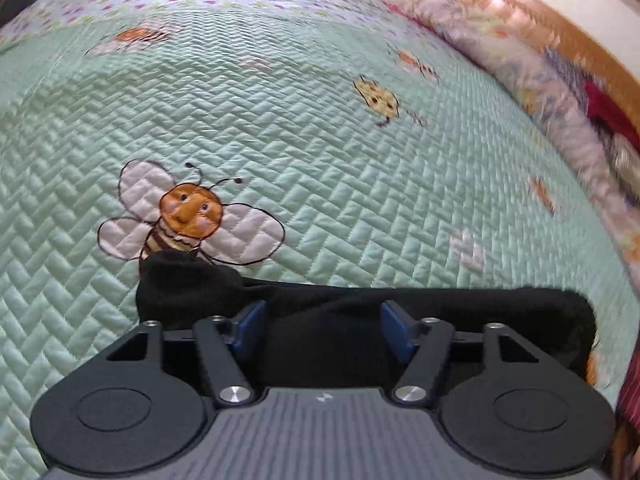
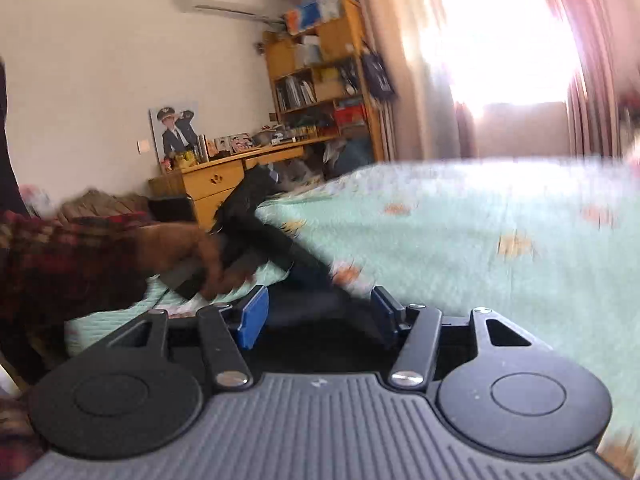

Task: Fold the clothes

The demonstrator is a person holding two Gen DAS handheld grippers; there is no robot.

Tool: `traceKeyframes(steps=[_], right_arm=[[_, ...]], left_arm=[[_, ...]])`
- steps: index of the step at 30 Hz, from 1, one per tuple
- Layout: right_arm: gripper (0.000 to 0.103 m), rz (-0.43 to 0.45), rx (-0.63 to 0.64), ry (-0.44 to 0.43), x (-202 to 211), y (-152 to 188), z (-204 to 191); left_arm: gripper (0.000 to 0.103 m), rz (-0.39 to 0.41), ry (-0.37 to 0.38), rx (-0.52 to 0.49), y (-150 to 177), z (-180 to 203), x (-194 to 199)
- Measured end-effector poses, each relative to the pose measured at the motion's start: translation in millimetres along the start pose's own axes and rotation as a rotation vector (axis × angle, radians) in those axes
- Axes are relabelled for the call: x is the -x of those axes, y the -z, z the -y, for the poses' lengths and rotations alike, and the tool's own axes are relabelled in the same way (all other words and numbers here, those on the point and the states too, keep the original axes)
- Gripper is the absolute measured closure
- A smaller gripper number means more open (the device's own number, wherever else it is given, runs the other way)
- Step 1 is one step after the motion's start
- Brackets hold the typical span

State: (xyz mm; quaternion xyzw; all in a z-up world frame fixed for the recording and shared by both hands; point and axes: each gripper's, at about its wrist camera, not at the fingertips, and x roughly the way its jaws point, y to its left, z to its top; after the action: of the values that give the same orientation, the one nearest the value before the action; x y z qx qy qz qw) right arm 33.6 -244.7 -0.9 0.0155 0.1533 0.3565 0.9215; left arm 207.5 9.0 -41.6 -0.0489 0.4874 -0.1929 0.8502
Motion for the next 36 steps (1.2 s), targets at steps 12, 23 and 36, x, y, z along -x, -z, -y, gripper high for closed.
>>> traceKeyframes(steps=[12,23,36], right_arm=[[0.09,-0.108,-0.479,-0.049,-50.1,86.4,101.7],[0.062,-0.006,-0.22,-0.052,18.1,25.0,14.9],[0.055,-0.127,0.024,0.068,21.3,119.7,-37.2]], left_arm=[[0.031,0.021,0.065,0.073,4.7,-12.6,-1.6],[0.031,0.081,0.122,0.018,17.3,34.9,44.5],[0.014,-0.045,-0.036,-0.154,11.7,99.0,-38.1]])
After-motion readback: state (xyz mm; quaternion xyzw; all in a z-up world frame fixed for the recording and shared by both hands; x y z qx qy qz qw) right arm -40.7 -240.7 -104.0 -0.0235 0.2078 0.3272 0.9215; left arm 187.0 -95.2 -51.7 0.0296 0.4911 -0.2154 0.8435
